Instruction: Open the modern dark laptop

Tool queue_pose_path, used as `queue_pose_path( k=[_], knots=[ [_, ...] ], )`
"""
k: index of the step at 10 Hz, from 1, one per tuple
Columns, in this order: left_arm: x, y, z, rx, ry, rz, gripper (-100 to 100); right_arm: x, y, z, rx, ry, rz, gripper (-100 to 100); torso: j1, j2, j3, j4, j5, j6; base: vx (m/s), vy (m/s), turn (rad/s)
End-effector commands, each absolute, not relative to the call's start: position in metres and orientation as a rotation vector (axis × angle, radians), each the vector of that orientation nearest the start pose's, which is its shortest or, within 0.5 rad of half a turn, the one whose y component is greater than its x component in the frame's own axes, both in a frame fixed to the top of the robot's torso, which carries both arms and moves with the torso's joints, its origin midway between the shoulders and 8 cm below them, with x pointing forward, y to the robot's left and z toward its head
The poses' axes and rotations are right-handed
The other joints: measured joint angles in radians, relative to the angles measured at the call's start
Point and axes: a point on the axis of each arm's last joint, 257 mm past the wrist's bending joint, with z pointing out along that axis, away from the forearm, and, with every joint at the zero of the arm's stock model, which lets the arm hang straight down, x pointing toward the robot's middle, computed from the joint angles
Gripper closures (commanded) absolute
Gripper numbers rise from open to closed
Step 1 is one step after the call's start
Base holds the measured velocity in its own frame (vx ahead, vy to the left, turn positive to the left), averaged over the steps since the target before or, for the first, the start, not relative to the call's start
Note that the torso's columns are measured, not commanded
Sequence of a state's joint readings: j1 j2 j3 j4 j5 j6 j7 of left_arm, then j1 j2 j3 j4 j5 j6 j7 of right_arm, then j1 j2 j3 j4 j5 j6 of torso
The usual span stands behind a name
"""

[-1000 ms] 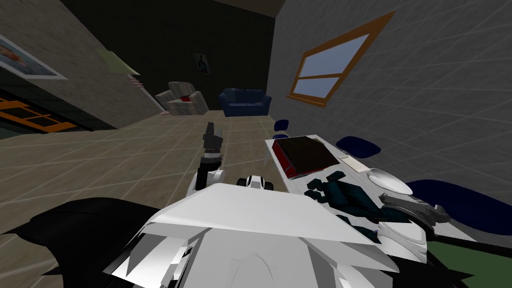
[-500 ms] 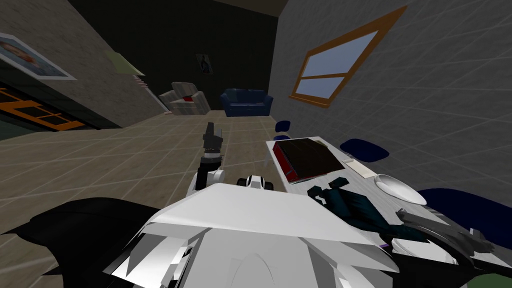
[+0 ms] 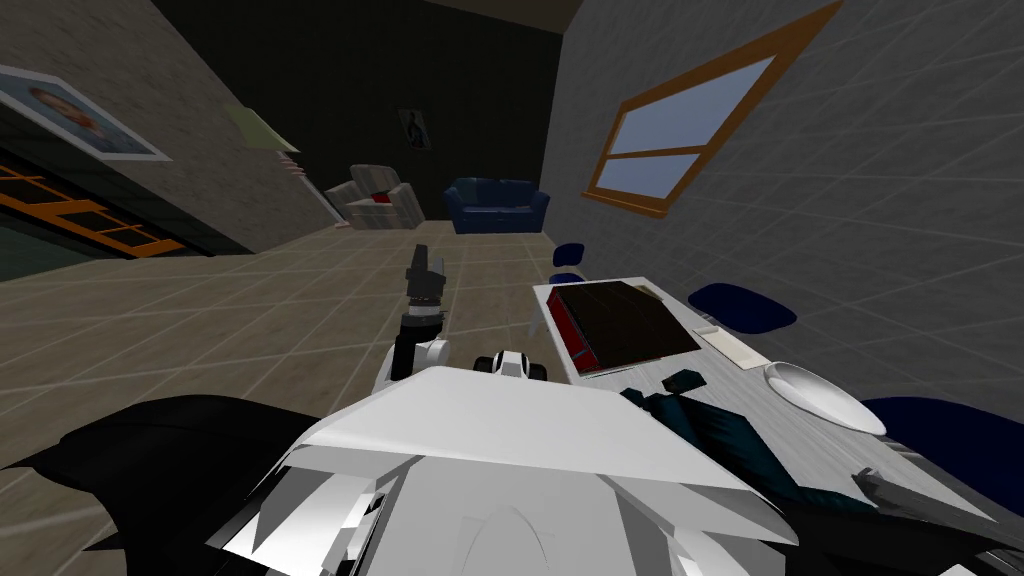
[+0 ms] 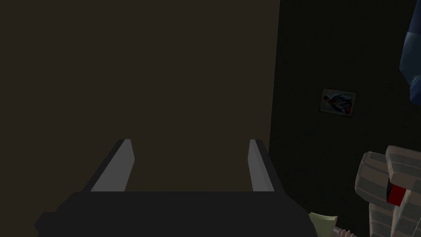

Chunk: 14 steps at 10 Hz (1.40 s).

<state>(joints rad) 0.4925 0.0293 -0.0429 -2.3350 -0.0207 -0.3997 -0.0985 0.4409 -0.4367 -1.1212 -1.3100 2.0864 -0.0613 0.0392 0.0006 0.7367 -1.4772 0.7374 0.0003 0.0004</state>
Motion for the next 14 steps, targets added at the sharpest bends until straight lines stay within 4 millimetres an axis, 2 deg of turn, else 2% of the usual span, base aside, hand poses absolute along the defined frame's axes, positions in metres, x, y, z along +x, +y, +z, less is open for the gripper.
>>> queue_pose_path(
  k=[1, 2, 4, 6, 7, 8, 10, 12, 13, 14],
  knots=[
    [0.353, 0.259, 0.031, -0.620, 0.700, -1.235, 0, 0.023, -0.851, -0.177, 0.108, 1.989, -1.769, -100, 0.001, 0.004, 0.002, 0.001, 0.000, -0.001, -0.007, 0.005, -0.001],
    [0.353, 0.259, 0.031, -0.620, 0.700, -1.235, 0, -0.011, -0.840, -0.185, 0.141, 2.036, -1.758, -100, 0.000, 0.005, 0.004, 0.002, 0.000, 0.000, 0.077, -0.018, 0.155],
    [0.353, 0.259, 0.031, -0.620, 0.700, -1.235, 0, -0.047, -0.844, -0.164, 0.154, 2.051, -1.826, -100, -0.003, -0.003, -0.001, -0.001, -0.001, -0.001, 0.080, -0.023, 0.049],
    [0.353, 0.259, 0.031, -0.620, 0.700, -1.235, 0, -0.061, -0.847, -0.157, 0.151, 2.058, -1.873, -100, -0.001, 0.001, 0.002, 0.001, -0.001, -0.001, 0.009, -0.003, -0.012],
    [0.353, 0.259, 0.031, -0.620, 0.700, -1.235, 0, -0.053, -0.845, -0.159, 0.152, 2.057, -1.853, -100, -0.002, 0.002, 0.003, 0.001, -0.001, -0.001, 0.000, 0.000, 0.000],
    [0.353, 0.259, 0.031, -0.620, 0.700, -1.235, 0, -0.014, -0.856, -0.155, 0.122, 2.001, -1.845, 100, -0.002, 0.002, 0.002, 0.001, -0.001, -0.001, -0.085, 0.026, -0.176],
    [0.353, 0.259, 0.031, -0.620, 0.700, -1.235, 0, 0.013, -0.853, -0.172, 0.100, 1.995, -1.807, 100, 0.000, 0.006, 0.004, 0.002, 0.000, 0.000, -0.104, 0.022, -0.033],
    [0.353, 0.259, 0.031, -0.620, 0.700, -1.235, 0, 0.023, -0.851, -0.177, 0.108, 1.989, -1.769, 100, -0.001, -0.002, -0.001, 0.000, 0.000, 0.000, -0.008, 0.004, 0.008],
    [0.353, 0.259, 0.031, -0.620, 0.700, -1.235, 0, 0.056, -0.860, -0.168, 0.082, 1.942, -1.781, 100, -0.001, -0.003, -0.002, -0.001, 0.000, 0.000, -0.089, 0.031, -0.172],
    [0.353, 0.259, 0.031, -0.620, 0.700, -1.235, 0, 0.073, -0.858, -0.176, 0.093, 1.934, -1.757, 100, 0.000, 0.003, 0.002, 0.001, 0.000, 0.000, -0.114, 0.029, -0.091]
  ],
)
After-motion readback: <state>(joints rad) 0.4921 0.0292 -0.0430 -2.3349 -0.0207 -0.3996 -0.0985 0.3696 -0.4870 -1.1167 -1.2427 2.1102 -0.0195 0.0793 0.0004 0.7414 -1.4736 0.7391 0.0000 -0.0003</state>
